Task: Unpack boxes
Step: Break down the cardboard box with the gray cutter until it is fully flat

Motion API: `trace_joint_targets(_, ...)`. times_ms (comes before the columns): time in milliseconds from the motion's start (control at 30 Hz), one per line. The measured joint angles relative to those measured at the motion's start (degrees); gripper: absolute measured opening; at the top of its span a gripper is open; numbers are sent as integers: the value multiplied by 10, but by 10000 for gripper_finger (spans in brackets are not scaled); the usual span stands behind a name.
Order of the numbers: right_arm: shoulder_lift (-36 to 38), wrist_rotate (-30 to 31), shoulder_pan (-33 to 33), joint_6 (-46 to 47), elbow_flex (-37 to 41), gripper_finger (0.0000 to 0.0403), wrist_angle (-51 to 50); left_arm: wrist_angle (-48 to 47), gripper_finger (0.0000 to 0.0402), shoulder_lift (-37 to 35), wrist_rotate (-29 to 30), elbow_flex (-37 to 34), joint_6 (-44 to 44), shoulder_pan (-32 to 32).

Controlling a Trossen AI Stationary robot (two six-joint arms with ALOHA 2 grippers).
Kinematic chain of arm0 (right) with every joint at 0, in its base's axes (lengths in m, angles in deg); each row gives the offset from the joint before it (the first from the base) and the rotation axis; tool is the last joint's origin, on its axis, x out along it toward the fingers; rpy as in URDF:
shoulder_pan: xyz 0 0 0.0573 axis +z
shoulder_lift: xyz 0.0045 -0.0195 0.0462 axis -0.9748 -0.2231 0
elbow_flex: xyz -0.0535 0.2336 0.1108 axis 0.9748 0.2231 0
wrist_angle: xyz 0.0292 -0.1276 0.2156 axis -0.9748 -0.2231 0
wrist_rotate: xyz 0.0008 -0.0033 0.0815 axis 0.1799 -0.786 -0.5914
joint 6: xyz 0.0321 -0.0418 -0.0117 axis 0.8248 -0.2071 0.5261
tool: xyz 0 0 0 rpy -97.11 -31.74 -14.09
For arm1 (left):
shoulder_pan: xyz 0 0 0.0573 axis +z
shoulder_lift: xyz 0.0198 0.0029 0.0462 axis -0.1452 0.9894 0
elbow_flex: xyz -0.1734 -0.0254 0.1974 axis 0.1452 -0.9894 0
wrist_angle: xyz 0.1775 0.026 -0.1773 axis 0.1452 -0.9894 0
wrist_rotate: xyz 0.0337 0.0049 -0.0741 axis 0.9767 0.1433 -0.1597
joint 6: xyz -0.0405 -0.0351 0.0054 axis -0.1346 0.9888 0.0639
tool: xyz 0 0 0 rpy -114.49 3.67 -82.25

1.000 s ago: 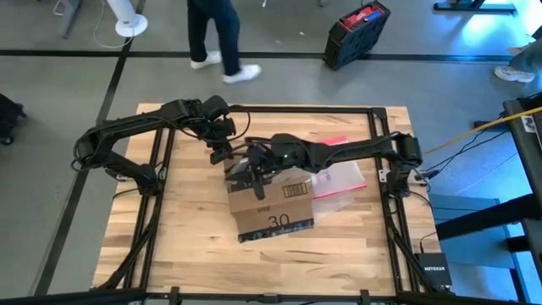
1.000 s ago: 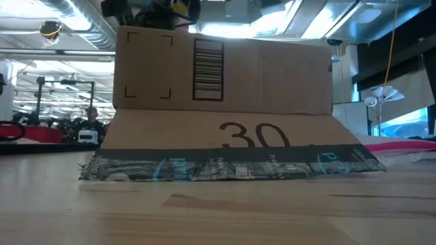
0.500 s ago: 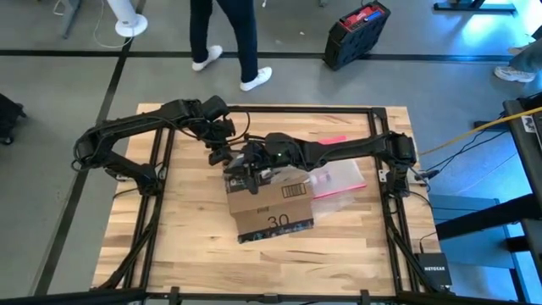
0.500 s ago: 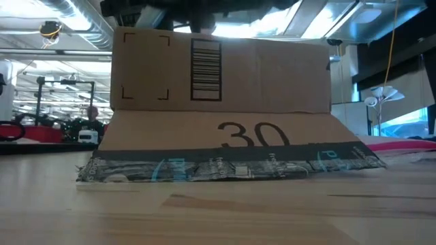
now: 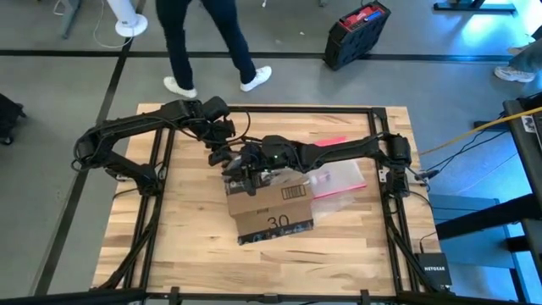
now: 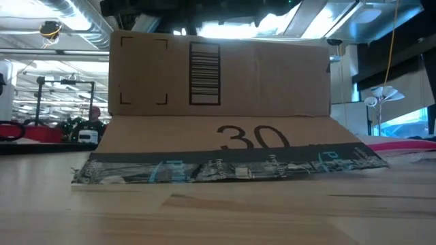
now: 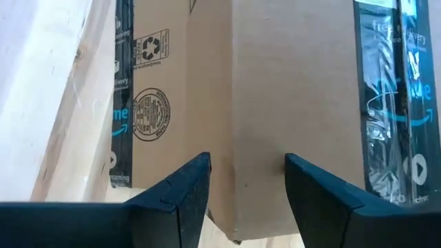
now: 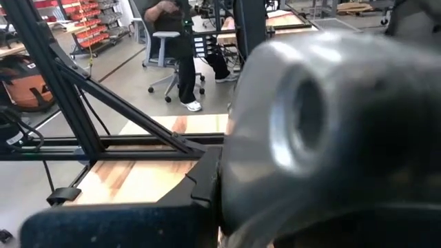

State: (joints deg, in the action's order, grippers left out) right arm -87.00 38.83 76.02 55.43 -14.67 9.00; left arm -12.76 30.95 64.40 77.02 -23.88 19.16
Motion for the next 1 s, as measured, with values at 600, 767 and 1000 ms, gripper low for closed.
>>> trace_joint_targets(600,6,0,16,-12,0,71,-22,-37,175,12,13,0,-29,3)
trace_joint_targets(767,15,3,20,-14,0,71,-11,-34,175,16,15,0,-35,3)
trace_joint_targets(1000,15,8,19,-24,0,71,-35,-31,175,16,15,0,-34,3)
